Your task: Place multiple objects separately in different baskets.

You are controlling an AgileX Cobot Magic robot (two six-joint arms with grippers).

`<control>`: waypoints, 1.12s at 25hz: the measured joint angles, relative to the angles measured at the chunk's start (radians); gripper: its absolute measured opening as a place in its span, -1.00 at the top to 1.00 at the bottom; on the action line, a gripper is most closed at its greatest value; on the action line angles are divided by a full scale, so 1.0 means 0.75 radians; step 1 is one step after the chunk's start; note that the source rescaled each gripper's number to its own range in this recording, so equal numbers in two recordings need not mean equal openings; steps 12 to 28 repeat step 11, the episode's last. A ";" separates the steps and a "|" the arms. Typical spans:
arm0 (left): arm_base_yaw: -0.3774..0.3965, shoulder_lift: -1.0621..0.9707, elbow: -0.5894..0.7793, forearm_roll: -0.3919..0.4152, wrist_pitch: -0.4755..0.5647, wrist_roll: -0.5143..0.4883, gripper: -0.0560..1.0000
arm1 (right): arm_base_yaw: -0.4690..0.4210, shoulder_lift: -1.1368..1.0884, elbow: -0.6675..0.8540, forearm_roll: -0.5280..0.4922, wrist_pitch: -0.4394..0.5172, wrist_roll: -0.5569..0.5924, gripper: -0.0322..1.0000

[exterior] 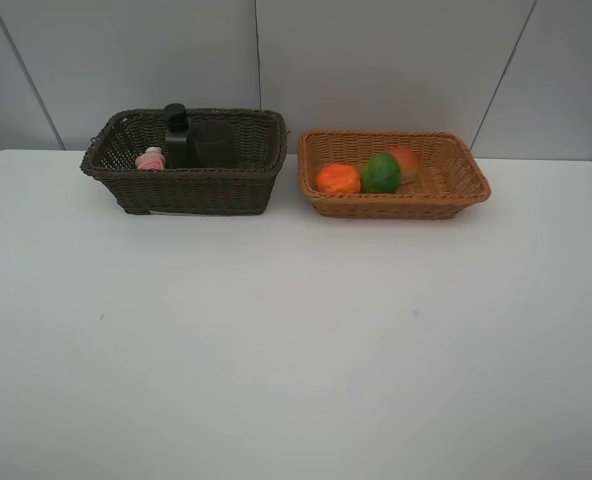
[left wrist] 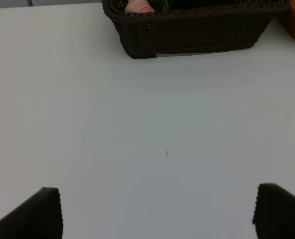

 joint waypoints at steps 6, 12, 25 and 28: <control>0.000 0.000 0.000 0.000 0.000 0.000 -0.98 | 0.000 0.000 0.000 0.000 0.000 0.000 -0.94; 0.000 0.000 0.000 0.000 0.000 0.002 -0.98 | 0.000 0.000 0.000 0.000 0.000 0.000 -0.94; 0.000 0.000 0.000 0.000 0.000 0.002 -0.98 | 0.000 0.000 0.000 0.000 0.000 0.000 -0.94; 0.000 0.000 0.000 0.000 0.000 0.002 -0.98 | 0.000 0.000 0.000 0.000 0.000 0.000 -0.94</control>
